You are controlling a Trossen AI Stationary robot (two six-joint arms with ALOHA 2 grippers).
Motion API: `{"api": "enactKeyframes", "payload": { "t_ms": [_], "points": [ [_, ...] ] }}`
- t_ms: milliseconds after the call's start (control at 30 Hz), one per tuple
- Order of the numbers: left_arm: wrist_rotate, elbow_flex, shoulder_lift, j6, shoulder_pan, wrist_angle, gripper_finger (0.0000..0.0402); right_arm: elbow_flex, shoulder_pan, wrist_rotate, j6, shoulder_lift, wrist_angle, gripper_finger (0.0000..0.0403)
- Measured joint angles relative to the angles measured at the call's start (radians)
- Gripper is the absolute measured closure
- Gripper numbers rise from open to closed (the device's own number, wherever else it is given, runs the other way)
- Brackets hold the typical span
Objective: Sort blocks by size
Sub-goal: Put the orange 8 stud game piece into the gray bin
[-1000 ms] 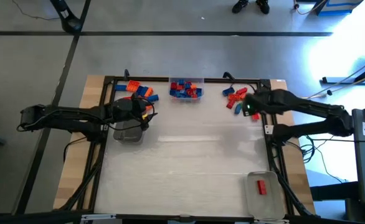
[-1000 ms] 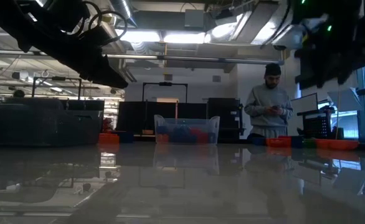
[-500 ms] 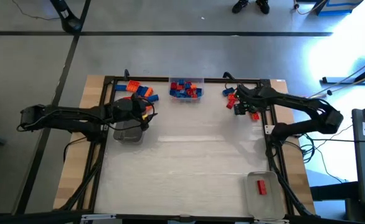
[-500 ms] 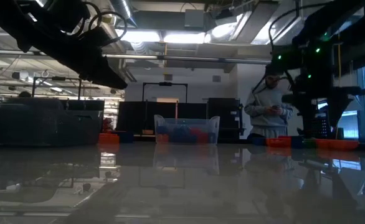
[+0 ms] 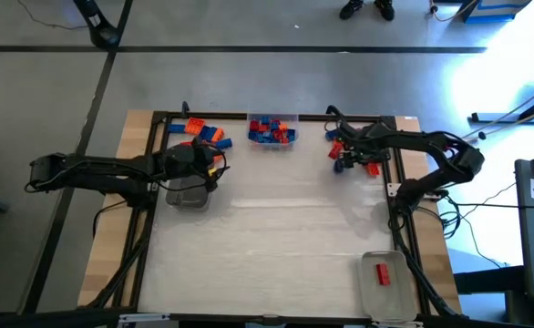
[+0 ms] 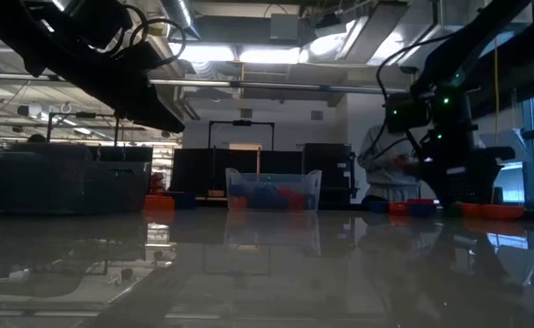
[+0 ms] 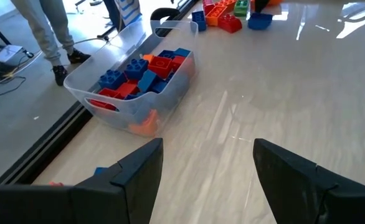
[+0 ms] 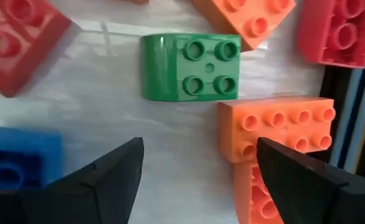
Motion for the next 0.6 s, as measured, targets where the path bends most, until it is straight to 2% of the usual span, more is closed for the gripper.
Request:
{"api": "enactKeyframes", "payload": {
  "t_ms": [300,600],
  "points": [
    [0.0,0.0,0.0,0.003,0.0,0.0,0.0167,0.003,0.018,-0.05,-0.066,0.03,0.005,0.0095],
    [0.0,0.0,0.0,-0.001,0.0,0.0,0.0167,0.038,0.192,-0.132,-0.087,0.032,0.01,0.0095]
  ]
}}
